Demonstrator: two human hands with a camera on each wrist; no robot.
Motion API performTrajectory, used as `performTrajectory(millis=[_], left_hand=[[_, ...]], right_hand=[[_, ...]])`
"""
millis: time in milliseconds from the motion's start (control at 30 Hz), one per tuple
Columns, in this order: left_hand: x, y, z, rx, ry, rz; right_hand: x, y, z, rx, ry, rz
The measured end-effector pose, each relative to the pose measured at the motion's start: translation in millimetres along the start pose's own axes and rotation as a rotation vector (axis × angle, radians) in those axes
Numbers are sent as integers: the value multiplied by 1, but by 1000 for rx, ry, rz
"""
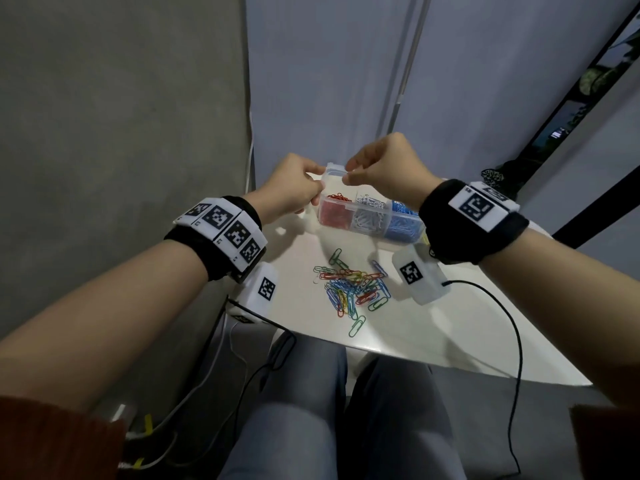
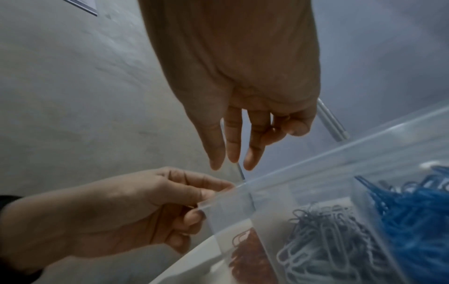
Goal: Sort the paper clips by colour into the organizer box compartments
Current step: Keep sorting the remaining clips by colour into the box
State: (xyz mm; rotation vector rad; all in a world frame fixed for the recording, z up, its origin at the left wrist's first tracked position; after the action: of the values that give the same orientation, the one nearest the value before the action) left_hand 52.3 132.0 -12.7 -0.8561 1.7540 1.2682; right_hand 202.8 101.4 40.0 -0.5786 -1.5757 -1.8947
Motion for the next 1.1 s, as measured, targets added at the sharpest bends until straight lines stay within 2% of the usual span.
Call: performTrajectory(millis=[100,200,267,367,500,567,733,900,1100], left_hand=[[3,1,2,13,11,-34],[6,1,3,23,22,-78],[7,1,3,32,30,-100],[7,0,3,40,42,-120],[7,0,2,39,51,-129],[7,-1,3,35,54,-134],[7,-1,3,35,51,-127],[8,-1,4,31,54,-127],[8,-2,4,26,52,-116]], right_hand=[[7,-5,-17,52,129,-14],[18,-17,-41,267,321,-101],[18,-29,-57,426,386,-192],[13,-44,-71,557,419,-304],[6,-50,-80,674,359,-466],[1,-49,-81,669,343,-481],[-16,-37,-79,582,202,-334],[-27,-16,-79,424,-10,-9],[-38,-7,-81,384,-233,285]])
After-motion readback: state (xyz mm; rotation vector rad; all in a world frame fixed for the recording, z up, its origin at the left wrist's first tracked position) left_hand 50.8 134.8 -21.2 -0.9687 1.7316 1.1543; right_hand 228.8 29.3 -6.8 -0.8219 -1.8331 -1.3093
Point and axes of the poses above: each hand's wrist, its own z-axis towards the middle knuckle, its own y-axis out of the back of the hand, x = y × z, the point moved 4 cm from there along z, towards the middle knuckle, and after that the axes turned 8 degrees about y, right-handed, at the moved point
